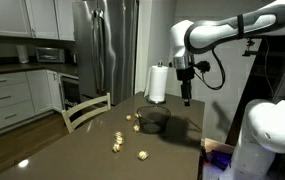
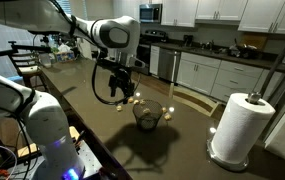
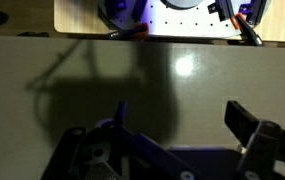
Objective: Put one hamburger inside the black basket
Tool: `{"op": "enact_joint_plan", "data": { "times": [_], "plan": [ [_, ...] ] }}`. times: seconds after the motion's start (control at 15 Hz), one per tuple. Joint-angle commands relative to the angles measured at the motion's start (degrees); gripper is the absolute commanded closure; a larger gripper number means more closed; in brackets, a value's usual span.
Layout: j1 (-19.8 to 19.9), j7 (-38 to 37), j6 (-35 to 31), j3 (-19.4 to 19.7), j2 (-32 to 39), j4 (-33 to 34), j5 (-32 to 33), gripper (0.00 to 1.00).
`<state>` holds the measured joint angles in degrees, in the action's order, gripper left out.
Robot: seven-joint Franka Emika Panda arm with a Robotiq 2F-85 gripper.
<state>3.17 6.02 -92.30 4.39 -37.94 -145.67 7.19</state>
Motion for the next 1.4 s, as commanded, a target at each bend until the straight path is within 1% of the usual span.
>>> {"op": "enact_joint_plan", "data": {
  "times": [0.0, 0.27, 0.6, 1.0, 1.33],
  "plan": [
    [-0.9, 1.4, -1.3, 0.5, 4.1, 2.9, -0.2, 0.00],
    [-2.7, 2.2, -4.1, 0.0, 8.2, 4.8, -1.2, 0.00],
    [-6.5, 6.3, -11.5, -0.4, 14.2, 6.0, -4.6, 0.00],
    [-10.7, 12.1, -18.7, -2.5, 21.1, 6.3, -10.7, 0.00],
    [-13.4, 15.7, -24.2, -5.8, 27.6, 6.3, -13.9, 0.00]
  ]
}}
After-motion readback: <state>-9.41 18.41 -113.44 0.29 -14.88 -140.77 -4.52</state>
